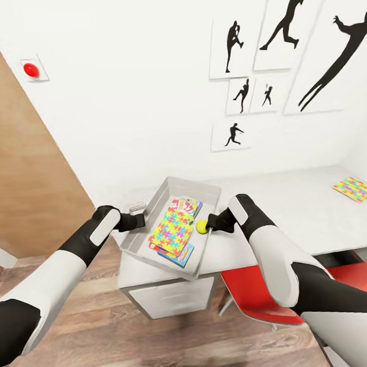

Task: Put all the toys in the child's room - the three board games (two on the bed and one on the table), the two jigsaw puzzles on the table, and the tennis ball on the table - inside the toy box on the table in the child's room.

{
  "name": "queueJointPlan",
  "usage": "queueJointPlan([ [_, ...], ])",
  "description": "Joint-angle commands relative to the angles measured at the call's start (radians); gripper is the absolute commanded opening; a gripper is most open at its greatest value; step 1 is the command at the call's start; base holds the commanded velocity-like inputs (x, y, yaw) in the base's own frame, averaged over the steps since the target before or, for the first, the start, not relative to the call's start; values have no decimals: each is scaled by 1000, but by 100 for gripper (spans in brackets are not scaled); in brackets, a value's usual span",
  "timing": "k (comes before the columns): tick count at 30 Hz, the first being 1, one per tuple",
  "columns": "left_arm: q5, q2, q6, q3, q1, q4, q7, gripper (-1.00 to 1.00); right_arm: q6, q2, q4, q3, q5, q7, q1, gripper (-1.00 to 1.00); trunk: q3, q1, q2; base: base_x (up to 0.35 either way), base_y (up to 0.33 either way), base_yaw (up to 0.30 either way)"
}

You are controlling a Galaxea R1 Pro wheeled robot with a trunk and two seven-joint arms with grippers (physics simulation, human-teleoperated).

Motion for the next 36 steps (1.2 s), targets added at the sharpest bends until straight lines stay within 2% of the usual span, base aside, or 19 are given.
queueJointPlan([
  [1, 4, 0, 6, -8, 2, 1, 10, -100, 5, 2, -1, -12, 6, -10, 0, -100, -2, 3, -1, 0, 0, 300],
  [15, 4, -3, 5, -8, 2, 1, 11, -100, 5, 2, -1, -12, 6, -10, 1, -100, -2, 3, -1, 38, -61, 287],
  [24, 3, -6, 4, -8, 2, 1, 12, -100, 5, 2, -1, -7, 8, -9, 8, -100, -2, 3, -1, 122, -192, 66],
  [31, 3, -8, 4, -8, 2, 1, 13, -100, 5, 2, -1, -6, 9, -6, 9, -100, -2, 3, -1, 33, -52, 23],
  [36, 3, -9, 4, -8, 2, 1, 13, -100, 5, 2, -1, -5, 9, -4, 9, -100, -2, 3, -1, 7, -11, 175],
])
